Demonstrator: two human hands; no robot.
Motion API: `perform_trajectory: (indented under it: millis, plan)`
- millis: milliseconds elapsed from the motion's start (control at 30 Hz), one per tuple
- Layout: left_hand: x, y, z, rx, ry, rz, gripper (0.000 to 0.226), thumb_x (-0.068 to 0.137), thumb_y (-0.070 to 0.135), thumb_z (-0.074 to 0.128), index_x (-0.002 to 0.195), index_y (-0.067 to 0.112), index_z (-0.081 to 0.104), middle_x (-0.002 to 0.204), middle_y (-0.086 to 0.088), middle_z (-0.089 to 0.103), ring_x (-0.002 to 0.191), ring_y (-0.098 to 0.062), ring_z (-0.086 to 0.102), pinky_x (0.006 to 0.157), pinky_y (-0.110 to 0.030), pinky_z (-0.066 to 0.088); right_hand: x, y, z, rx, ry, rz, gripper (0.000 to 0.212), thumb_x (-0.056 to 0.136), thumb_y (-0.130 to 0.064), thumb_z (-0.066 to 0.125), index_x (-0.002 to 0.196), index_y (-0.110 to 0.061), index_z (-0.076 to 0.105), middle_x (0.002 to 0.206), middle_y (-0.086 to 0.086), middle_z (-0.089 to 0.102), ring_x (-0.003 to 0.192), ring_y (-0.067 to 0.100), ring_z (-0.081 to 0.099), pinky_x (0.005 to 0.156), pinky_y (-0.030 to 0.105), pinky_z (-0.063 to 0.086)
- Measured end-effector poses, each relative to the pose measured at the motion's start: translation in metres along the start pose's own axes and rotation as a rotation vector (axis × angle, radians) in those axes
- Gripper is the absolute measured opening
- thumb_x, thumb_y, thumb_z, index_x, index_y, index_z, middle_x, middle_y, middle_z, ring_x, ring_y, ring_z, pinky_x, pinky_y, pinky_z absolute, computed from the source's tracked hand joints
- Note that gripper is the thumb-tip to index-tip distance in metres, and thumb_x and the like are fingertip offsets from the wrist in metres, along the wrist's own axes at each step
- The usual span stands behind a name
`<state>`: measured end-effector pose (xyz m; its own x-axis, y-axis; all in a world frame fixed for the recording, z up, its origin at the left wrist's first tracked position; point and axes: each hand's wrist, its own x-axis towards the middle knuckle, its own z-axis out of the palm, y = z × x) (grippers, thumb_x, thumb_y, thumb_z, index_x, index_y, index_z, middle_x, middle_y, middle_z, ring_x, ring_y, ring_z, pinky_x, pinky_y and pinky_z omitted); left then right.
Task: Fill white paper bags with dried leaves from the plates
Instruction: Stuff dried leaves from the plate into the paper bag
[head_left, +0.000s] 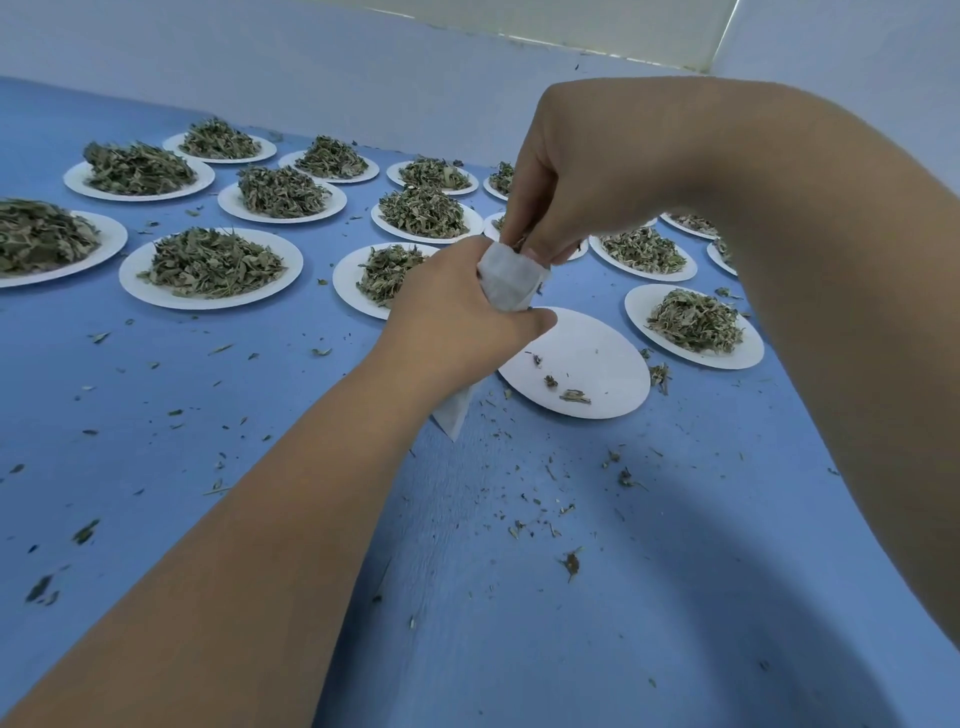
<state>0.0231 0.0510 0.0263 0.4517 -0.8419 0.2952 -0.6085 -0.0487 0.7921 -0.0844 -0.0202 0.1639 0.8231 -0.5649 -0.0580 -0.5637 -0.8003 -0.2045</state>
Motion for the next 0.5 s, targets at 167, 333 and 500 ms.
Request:
perform_trajectory:
  millis: [167, 333, 500]
  plan:
    - [0.002, 0.001, -0.001, -0.151, 0.014, -0.002, 0.038, 0.062, 0.052, 0.083, 0.082, 0.031, 0.059, 0.073, 0.017, 0.061, 0.06, 0.008, 0.053, 0.046, -0.008, 0.036, 0.002, 0.002, 0.0, 0.066, -0.094, -0.009, 0.014, 0.075, -0.023, 0.09, 0.083, -0.022, 0.078, 0.075, -0.003, 0.077, 0.07, 0.011, 0.076, 0.065, 0.024, 0.06]
    - [0.003, -0.002, 0.0, -0.122, 0.009, 0.024, 0.034, 0.07, 0.047, 0.082, 0.079, 0.027, 0.056, 0.062, 0.017, 0.051, 0.053, 0.004, 0.045, 0.044, -0.012, 0.032, 0.004, 0.007, 0.007, 0.119, -0.032, -0.014, 0.006, 0.079, -0.019, 0.084, 0.082, -0.021, 0.08, 0.074, -0.004, 0.077, 0.068, 0.008, 0.075, 0.06, 0.016, 0.058]
    - [0.004, -0.003, -0.001, -0.132, -0.005, -0.021, 0.033, 0.069, 0.049, 0.083, 0.083, 0.031, 0.059, 0.077, 0.016, 0.061, 0.066, 0.004, 0.056, 0.055, -0.019, 0.04, -0.003, 0.012, 0.004, 0.235, -0.124, -0.032, 0.014, 0.079, -0.024, 0.088, 0.089, -0.031, 0.082, 0.081, -0.016, 0.077, 0.07, -0.007, 0.069, 0.054, 0.001, 0.044]
